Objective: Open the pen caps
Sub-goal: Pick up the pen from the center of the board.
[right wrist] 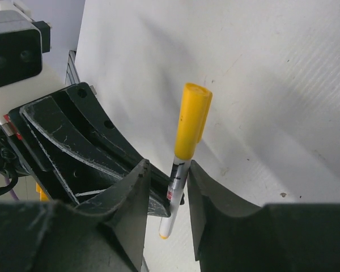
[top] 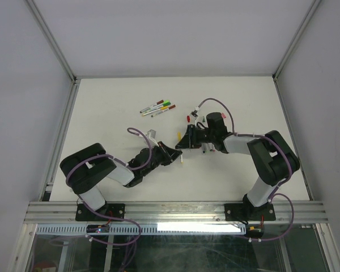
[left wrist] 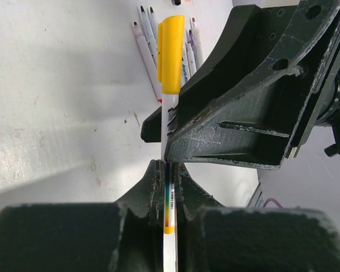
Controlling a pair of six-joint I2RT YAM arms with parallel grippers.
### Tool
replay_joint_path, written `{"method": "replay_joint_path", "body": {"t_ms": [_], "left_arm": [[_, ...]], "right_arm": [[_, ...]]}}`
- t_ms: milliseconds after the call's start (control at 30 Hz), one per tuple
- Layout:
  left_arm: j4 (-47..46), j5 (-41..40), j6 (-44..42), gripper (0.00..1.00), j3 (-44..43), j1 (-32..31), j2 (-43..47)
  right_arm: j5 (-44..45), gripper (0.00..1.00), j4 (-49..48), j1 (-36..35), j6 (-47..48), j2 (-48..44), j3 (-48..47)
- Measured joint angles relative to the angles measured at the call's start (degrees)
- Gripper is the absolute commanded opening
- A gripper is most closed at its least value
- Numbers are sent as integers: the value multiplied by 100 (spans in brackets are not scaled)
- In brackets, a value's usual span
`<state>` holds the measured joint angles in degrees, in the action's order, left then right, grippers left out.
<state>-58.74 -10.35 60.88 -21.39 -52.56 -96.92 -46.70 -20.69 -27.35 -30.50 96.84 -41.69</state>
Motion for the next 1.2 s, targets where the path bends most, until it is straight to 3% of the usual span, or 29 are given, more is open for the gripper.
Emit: {"method": "replay_joint_path", "body": {"t_ms": [100, 367, 400, 433, 467, 567, 600, 667, 733, 800, 1033, 1200], "left_arm": [[85, -55, 35, 0, 0, -2, 72], [155, -138, 2, 16, 4, -2, 291], [153, -142, -4, 16, 17, -2, 323], [151, -144, -9, 15, 44, 0, 356], [151, -146, -15, 14, 68, -2, 378], [127, -142, -28, 8, 120, -2, 398], [120, -138, -35, 8, 120, -2, 398], [122, -127, -39, 7, 120, -2, 393], [120, -127, -37, 8, 125, -2, 385], [92, -114, -33, 9, 125, -2, 365], [63, -109, -44, 18, 136, -2, 345], [-177, -92, -186, 41, 372, -2, 374]], "right_arm": [[4, 34, 28, -28, 2, 0, -22], [0, 34, 149, -39, 0, 0, -146], [-2, 6, 151, -39, 0, 0, -153], [0, 0, 162, -39, 0, 0, -162], [-50, 4, 155, -39, 33, 0, -170], [-186, 36, 166, -39, 39, 2, -181], [-236, 39, 164, -39, 44, 2, -181], [-339, 32, 133, -39, 33, 2, -181], [-404, 11, 107, -39, 42, 2, -181], [-446, 0, 103, -33, 50, 4, -181], [-551, 0, 175, -35, 42, 4, -243], [-616, 0, 387, -11, 46, 4, -363]]}}
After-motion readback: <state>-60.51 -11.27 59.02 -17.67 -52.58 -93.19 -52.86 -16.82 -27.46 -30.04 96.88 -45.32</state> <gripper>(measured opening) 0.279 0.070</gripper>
